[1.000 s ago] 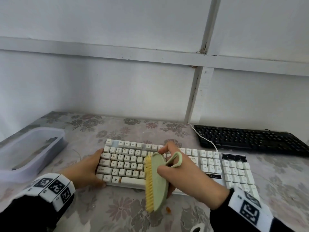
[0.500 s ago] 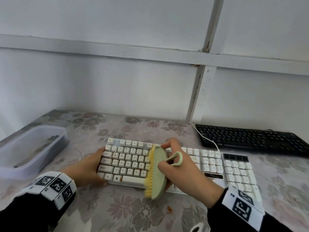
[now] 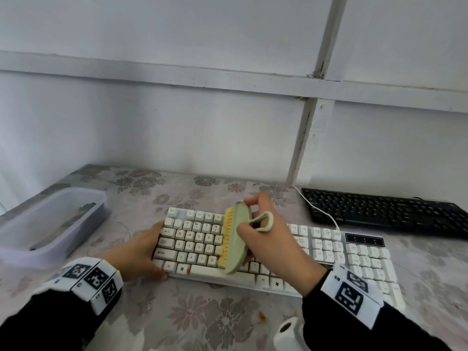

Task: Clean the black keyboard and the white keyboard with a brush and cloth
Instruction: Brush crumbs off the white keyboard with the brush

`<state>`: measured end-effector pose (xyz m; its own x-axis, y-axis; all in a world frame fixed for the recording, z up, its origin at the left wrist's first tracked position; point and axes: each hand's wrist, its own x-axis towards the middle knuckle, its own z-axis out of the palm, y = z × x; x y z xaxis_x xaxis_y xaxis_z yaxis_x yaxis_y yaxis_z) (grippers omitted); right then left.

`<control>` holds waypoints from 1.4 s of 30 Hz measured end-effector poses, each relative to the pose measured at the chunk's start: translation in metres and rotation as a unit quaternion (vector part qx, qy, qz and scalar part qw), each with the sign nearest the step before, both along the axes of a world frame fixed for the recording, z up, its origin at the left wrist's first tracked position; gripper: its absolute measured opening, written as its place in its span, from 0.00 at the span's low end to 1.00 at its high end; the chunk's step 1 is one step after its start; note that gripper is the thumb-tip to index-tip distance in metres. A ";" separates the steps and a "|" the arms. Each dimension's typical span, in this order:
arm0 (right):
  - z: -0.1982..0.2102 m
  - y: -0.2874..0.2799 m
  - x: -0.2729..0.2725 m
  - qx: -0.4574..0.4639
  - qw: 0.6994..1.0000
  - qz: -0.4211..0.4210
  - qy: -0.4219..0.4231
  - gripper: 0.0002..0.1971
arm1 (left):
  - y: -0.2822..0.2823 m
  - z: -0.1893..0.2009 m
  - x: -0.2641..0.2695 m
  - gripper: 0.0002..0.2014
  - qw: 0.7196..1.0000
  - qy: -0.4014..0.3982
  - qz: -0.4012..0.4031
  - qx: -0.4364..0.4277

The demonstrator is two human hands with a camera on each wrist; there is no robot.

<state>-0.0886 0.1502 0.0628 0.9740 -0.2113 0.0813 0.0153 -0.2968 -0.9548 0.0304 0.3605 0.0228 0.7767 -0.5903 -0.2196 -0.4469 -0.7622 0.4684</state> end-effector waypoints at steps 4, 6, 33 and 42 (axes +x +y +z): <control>-0.010 0.005 -0.011 0.021 0.998 0.049 0.039 0.11 | 0.001 -0.002 0.001 0.50 1.000 0.005 0.004 -0.003; -0.011 0.005 -0.017 0.008 0.996 0.065 0.065 0.12 | 0.001 -0.002 0.000 0.50 1.000 0.004 0.003 -0.002; 0.012 -0.014 -0.004 0.071 0.997 -0.014 -0.011 0.12 | 0.001 -0.004 0.002 0.50 1.000 0.010 0.002 -0.009; -0.009 0.006 -0.004 0.011 0.998 0.047 0.029 0.11 | 0.002 -0.005 0.003 0.50 1.000 0.005 -0.003 -0.008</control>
<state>-0.0931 0.1566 0.0535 0.9925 -0.1202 0.0202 -0.0139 -0.2765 -0.9609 0.0337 0.3627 0.0177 0.7713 -0.5978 -0.2183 -0.4457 -0.7522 0.4853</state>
